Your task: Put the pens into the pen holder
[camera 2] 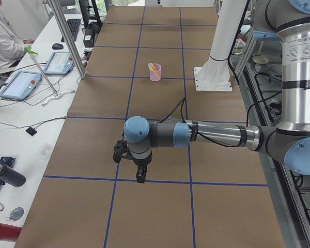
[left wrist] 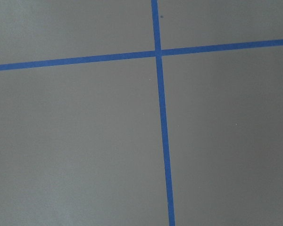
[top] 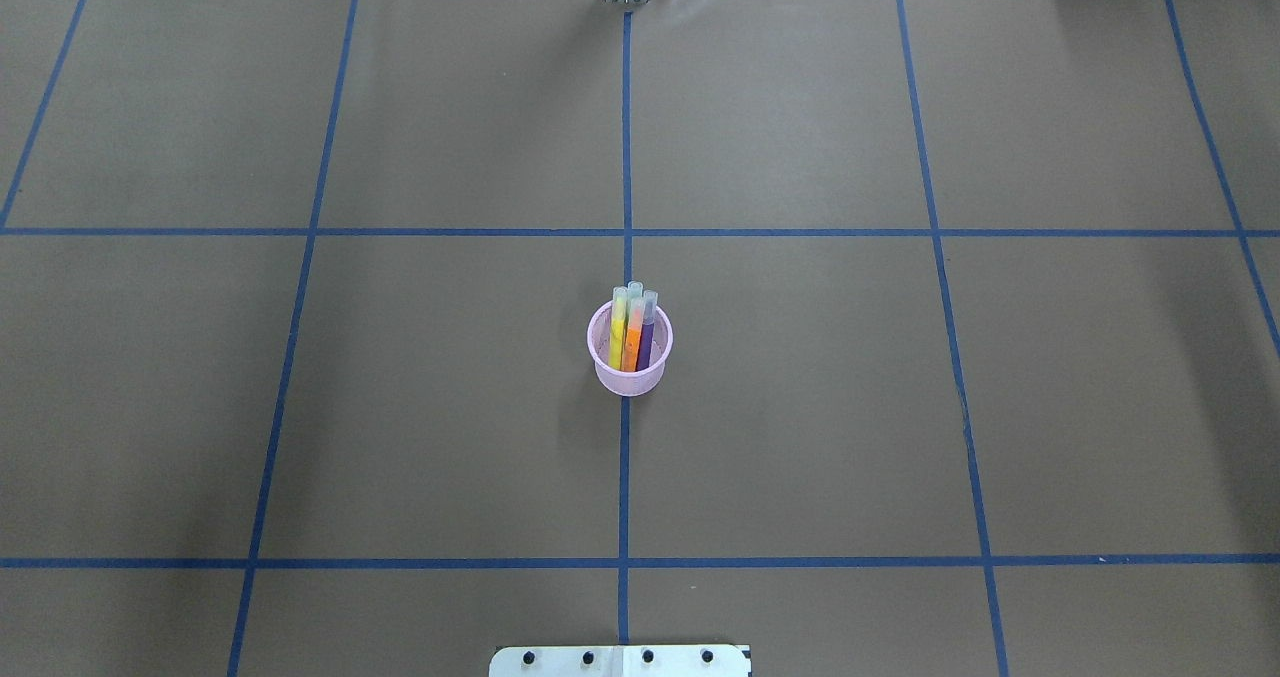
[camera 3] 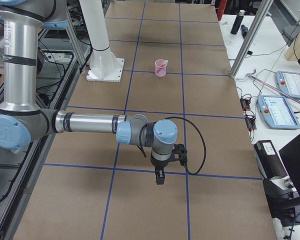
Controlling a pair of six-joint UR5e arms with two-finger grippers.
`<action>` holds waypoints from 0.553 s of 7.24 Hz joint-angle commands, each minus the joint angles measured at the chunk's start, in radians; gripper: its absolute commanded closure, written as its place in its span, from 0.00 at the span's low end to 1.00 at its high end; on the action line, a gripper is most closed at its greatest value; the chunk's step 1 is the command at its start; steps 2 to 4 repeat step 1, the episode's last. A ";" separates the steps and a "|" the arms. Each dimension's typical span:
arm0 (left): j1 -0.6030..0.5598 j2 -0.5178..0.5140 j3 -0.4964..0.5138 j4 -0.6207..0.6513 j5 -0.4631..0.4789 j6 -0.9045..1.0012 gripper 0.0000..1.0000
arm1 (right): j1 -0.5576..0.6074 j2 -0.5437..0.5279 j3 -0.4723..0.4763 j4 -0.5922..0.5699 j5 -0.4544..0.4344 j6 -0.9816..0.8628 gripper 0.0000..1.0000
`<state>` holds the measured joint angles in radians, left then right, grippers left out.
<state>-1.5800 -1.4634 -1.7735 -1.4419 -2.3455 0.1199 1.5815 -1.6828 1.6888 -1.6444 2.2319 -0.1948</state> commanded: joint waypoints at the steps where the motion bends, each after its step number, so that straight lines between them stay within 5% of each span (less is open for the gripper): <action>1: 0.000 -0.002 -0.003 0.000 0.002 0.001 0.00 | 0.000 0.000 0.000 0.000 0.000 0.000 0.00; 4: 0.000 -0.002 -0.003 0.000 0.002 0.001 0.00 | 0.000 0.000 0.000 0.000 0.000 0.000 0.00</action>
